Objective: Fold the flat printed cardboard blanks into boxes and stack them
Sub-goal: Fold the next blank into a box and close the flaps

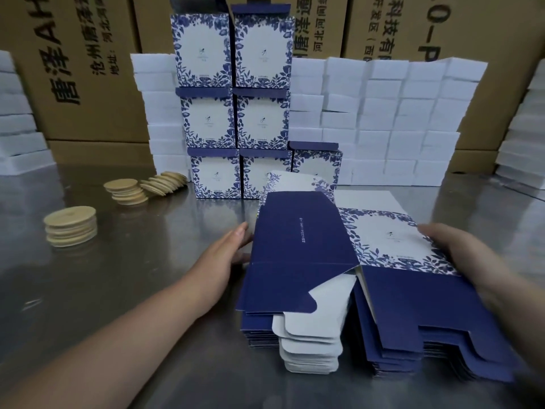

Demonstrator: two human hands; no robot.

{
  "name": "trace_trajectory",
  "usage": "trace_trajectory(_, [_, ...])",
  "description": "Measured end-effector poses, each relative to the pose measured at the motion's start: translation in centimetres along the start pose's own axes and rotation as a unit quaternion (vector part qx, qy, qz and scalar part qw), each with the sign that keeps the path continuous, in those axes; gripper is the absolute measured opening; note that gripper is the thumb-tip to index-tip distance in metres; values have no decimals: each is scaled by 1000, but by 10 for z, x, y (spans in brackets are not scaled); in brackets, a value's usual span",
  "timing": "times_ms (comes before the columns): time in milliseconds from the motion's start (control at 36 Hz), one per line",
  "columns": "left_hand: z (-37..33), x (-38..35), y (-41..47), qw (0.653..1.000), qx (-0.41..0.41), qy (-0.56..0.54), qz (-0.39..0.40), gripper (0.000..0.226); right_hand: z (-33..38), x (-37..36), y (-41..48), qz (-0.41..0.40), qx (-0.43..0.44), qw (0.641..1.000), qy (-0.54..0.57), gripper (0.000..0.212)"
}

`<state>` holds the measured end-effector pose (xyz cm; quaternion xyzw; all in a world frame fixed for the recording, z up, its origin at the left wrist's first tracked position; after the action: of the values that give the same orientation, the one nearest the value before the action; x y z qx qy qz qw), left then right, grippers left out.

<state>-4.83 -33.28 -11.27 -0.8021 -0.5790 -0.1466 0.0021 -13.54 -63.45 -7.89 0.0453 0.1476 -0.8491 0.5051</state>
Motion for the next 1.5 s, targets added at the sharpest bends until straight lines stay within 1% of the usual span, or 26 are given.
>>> trace_trajectory(56, [3,-3,5,1000,8,-8,18,34,2,3,-3,15,4,1000,6,21])
trace_trajectory(83, [4,-3,8,1000,12,-11,22,38,1,2,-2,30,-13,999,24,20])
trace_trajectory(139, [6,-3,10,1000,16,-16,20,41,-7,-7,-12,71,-57,993,72,27])
trace_trajectory(194, [7,0,10,999,21,-31,8,41,-13,-14,-19,129,-62,985,101,26])
trace_trajectory(222, [8,3,9,999,29,-39,-1,40,-16,-15,-18,144,-53,983,100,27])
trace_trajectory(361, [4,16,14,994,58,-85,-35,37,-20,-38,-18,180,-52,974,127,30])
trace_trajectory(417, [6,22,13,992,71,-91,-57,36,-24,-48,-12,178,-44,978,98,33])
trace_trajectory(472, [11,29,9,988,85,-101,-78,40,-22,-57,-5,165,-15,985,47,38])
trace_trajectory(500, [12,33,7,986,90,-107,-86,41,-22,-59,-1,161,-4,986,40,40])
trace_trajectory(611, [9,55,5,977,113,-121,-133,46,-25,-72,3,140,43,989,5,57])
trace_trajectory(695, [8,74,3,970,130,-101,-178,52,-27,-94,-1,183,20,981,65,49])
trace_trajectory(750, [10,84,3,967,135,-83,-200,51,-27,-102,-4,198,25,976,86,41])
trace_trajectory(778, [11,87,3,965,135,-79,-208,50,-26,-104,-4,205,34,974,87,40])
trace_trajectory(833, [11,88,3,964,134,-89,-212,46,-24,-106,-5,214,55,971,90,42])
trace_trajectory(889, [12,84,3,963,134,-106,-208,42,-25,-105,-2,221,69,968,96,38])
trace_trajectory(945, [10,82,2,964,131,-103,-206,40,-26,-104,1,220,59,965,132,32])
trace_trajectory(1000, [8,81,2,966,123,-98,-204,44,-29,-103,4,221,29,957,183,25])
trace_trajectory(1028, [6,81,2,966,122,-97,-207,45,-31,-104,4,229,10,952,201,25])
trace_trajectory(1056, [4,82,1,965,122,-95,-213,46,-33,-105,4,239,-7,949,205,30])
trace_trajectory(1111, [1,81,0,964,117,-90,-222,45,-36,-106,4,245,-24,948,200,45])
trace_trajectory(1139, [-1,80,0,965,109,-91,-221,43,-37,-106,4,239,-26,950,201,47])
trace_trajectory(1195, [-3,76,0,967,92,-100,-214,35,-38,-102,8,210,-20,956,206,36])
trace_trajectory(1250, [-3,75,0,968,85,-108,-209,31,-38,-99,11,188,-6,961,205,36])
trace_trajectory(1306, [-1,77,1,969,84,-103,-206,32,-34,-98,11,180,20,963,199,36])
trace_trajectory(1417, [-2,80,2,967,82,-103,-217,37,-30,-93,8,178,66,966,179,27])
trace_trajectory(1500, [-4,83,2,966,76,-90,-231,42,-29,-88,9,149,101,974,139,25])
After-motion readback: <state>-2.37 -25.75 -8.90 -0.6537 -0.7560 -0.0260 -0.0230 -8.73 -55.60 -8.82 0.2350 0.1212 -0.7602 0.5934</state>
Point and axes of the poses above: each hand's wrist, its own y-axis towards the middle knuckle, its own x-axis out of the back of the hand, z = x × y, the point moved 6 cm from there along y, towards the middle knuckle, and after that the axes turned 14 degrees about y, right-handed, at the moved point
